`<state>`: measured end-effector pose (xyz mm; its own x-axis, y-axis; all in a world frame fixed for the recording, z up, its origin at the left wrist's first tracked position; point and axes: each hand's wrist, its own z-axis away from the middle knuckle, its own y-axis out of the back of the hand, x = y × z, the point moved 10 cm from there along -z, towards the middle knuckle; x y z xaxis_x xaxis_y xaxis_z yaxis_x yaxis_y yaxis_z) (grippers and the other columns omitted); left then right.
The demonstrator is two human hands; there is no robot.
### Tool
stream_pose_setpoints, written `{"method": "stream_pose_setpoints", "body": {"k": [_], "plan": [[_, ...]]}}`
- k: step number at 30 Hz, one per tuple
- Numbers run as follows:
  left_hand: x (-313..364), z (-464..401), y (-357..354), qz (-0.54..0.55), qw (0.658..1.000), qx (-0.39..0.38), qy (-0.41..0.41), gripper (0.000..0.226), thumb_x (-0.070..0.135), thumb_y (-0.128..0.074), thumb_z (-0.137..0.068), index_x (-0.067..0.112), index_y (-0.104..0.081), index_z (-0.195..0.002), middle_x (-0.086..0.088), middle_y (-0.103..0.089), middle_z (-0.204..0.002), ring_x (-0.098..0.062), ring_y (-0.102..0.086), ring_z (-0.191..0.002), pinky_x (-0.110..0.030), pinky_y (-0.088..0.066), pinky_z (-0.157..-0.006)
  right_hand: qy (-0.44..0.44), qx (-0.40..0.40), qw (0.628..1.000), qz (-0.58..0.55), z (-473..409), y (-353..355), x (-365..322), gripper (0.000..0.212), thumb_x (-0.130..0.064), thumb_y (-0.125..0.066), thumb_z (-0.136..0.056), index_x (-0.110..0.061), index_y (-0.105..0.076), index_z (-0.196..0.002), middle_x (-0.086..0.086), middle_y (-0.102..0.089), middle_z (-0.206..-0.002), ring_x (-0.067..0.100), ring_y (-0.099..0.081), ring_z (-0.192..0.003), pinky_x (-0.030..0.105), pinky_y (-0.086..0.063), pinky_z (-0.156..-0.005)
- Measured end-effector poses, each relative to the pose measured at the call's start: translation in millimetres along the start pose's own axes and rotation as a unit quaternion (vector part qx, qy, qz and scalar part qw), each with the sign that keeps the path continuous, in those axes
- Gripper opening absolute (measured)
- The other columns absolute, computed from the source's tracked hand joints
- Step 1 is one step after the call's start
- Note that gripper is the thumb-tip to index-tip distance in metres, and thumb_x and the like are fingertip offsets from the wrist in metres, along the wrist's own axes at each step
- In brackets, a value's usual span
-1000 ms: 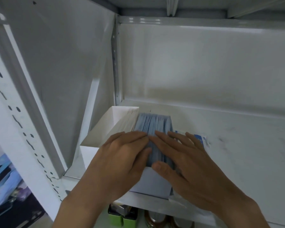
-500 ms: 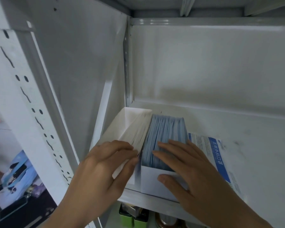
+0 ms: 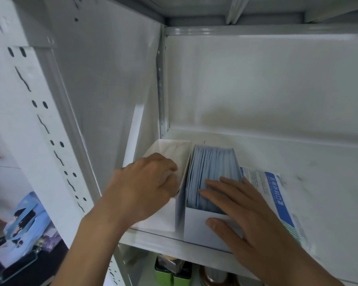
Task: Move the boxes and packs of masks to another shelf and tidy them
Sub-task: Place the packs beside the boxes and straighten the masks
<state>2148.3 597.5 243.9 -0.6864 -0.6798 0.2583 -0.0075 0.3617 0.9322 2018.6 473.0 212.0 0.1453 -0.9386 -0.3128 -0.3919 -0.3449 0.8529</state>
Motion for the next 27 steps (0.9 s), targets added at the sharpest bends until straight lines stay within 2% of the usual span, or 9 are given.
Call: {"method": "stream_pose_setpoints", "body": {"k": [3, 6, 12, 17, 20, 22, 25, 27], "plan": [[-10.1, -7.3, -4.0, -0.04, 0.998, -0.034, 0.033, 0.025, 0.049, -0.044, -0.096, 0.037, -0.064, -0.105, 0.019, -0.053, -0.117, -0.012, -0.06, -0.092, -0.032, -0.046, -0.078, -0.004, -0.001, 1.0, 0.004, 0.0, -3.0, 0.0, 0.051, -0.061, -0.032, -0.097, -0.047, -0.039, -0.146, -0.032, -0.029, -0.154, -0.006, -0.009, -0.148, 0.024, 0.003, -0.123], [-5.1, -19.8, -6.8, -0.072, 0.995, -0.065, 0.028, 0.029, 0.059, -0.052, -0.086, 0.038, -0.062, -0.104, 0.017, -0.046, -0.114, -0.015, -0.057, -0.091, -0.036, -0.045, -0.079, -0.011, 0.01, 1.0, 0.0, 0.9, -3.8, 1.9, 0.05, -0.061, -0.034, -0.097, -0.048, -0.041, -0.145, -0.032, -0.031, -0.153, -0.006, -0.012, -0.148, 0.026, 0.0, -0.123], [7.0, -39.5, -20.6, -0.062, 0.993, -0.1, -0.013, 0.028, 0.028, -0.068, -0.079, 0.037, -0.06, -0.105, 0.014, -0.047, -0.109, -0.019, -0.056, -0.088, -0.03, -0.038, -0.07, -0.014, 0.013, 1.0, -0.003, 0.8, -3.7, 2.6, 0.05, -0.06, -0.036, -0.097, -0.048, -0.041, -0.145, -0.032, -0.033, -0.152, -0.006, -0.014, -0.147, 0.03, -0.005, -0.123], [-1.2, -45.7, -19.9, 0.062, 0.997, -0.053, 0.002, 0.033, 0.01, -0.07, -0.075, 0.039, -0.062, -0.091, 0.02, -0.049, -0.095, -0.01, -0.053, -0.09, -0.012, -0.036, -0.063, -0.016, -0.006, 1.0, -0.008, -0.4, -3.2, 2.2, 0.05, -0.062, -0.033, -0.097, -0.048, -0.04, -0.145, -0.033, -0.031, -0.153, -0.005, -0.014, -0.147, 0.033, -0.006, -0.124], [-14.0, -44.5, -9.6, 0.113, 0.993, -0.013, 0.017, 0.03, 0.014, -0.079, -0.076, 0.039, -0.068, -0.087, 0.025, -0.055, -0.095, 0.001, -0.055, -0.081, -0.007, -0.034, -0.063, -0.019, -0.022, 0.999, -0.015, -1.1, -1.9, 0.8, 0.053, -0.066, -0.029, -0.095, -0.05, -0.039, -0.144, -0.036, -0.029, -0.152, -0.009, -0.01, -0.146, 0.031, -0.004, -0.124], [-21.3, -41.2, -5.7, 0.136, 0.99, -0.017, 0.022, 0.029, 0.02, -0.086, -0.074, 0.04, -0.074, -0.09, 0.026, -0.06, -0.094, 0.004, -0.06, -0.079, -0.007, -0.037, -0.062, -0.023, -0.017, 0.999, -0.024, -2.4, 3.0, -1.7, 0.053, -0.069, -0.028, -0.094, -0.05, -0.043, -0.141, -0.037, -0.031, -0.148, -0.009, -0.014, -0.144, 0.033, -0.008, -0.124], [-19.4, -30.8, -6.9, 0.144, 0.988, -0.049, 0.006, 0.025, 0.037, -0.086, -0.078, 0.043, -0.073, -0.098, 0.029, -0.062, -0.092, 0.013, -0.058, -0.083, -0.006, -0.044, -0.06, -0.02, 0.04, 0.999, -0.019, -9.4, 18.1, -14.2, 0.049, -0.065, -0.034, -0.096, -0.041, -0.05, -0.136, -0.028, -0.042, -0.143, -0.002, -0.031, -0.139, 0.046, -0.022, -0.121], [-11.5, -23.4, -8.1, 0.146, 0.987, -0.058, -0.027, 0.025, 0.048, -0.074, -0.087, 0.044, -0.069, -0.111, 0.027, -0.065, -0.1, 0.008, -0.061, -0.086, -0.011, -0.051, -0.07, 0.006, 0.054, 0.999, 0.008, -19.4, 20.2, -31.1, 0.045, -0.059, -0.041, -0.096, -0.035, -0.054, -0.133, -0.02, -0.048, -0.141, 0.006, -0.037, -0.138, 0.054, -0.024, -0.119]]}}
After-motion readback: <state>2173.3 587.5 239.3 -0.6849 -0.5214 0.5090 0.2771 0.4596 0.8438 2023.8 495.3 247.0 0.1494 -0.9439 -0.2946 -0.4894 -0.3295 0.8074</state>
